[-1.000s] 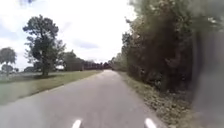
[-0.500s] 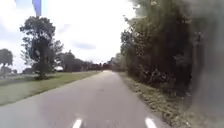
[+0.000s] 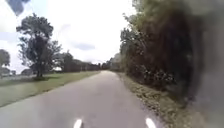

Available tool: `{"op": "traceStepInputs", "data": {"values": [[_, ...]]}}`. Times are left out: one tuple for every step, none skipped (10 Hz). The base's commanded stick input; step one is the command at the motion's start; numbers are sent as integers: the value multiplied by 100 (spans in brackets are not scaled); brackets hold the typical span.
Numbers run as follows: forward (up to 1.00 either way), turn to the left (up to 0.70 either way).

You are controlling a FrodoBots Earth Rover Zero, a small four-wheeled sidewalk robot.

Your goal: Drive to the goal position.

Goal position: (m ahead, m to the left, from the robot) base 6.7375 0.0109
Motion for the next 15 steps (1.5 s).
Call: {"op": "traceStepInputs", "data": {"values": [[84,3],[84,3],[84,3],[84,3],[84,3],[84,3],[84,3],[84,3],[84,3],[84,3],[84,3],[84,3],[84,3],[84,6],[84,29]]}}
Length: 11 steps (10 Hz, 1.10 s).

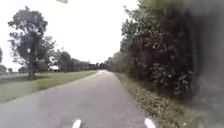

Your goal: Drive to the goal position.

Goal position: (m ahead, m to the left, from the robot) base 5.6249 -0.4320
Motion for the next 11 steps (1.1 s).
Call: {"op": "traceStepInputs", "data": {"values": [[84,33],[84,12],[84,3],[84,3],[84,11],[84,31],[84,19],[84,4],[84,3],[83,16],[82,30]]}}
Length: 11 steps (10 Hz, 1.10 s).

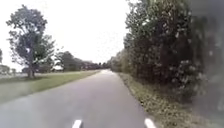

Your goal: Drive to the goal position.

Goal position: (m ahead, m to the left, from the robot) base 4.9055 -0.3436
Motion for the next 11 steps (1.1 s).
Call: {"op": "traceStepInputs", "data": {"values": [[79,3],[79,3],[79,3],[79,3],[79,3],[79,3],[79,3],[79,3],[79,3],[79,14],[79,32]]}}
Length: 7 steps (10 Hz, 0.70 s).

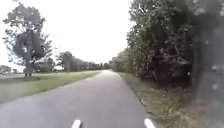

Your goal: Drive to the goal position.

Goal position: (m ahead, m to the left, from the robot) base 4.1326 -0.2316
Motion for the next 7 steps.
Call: {"op": "traceStepInputs", "data": {"values": [[79,3],[79,3],[79,3],[79,3],[79,24],[79,25],[79,13]]}}
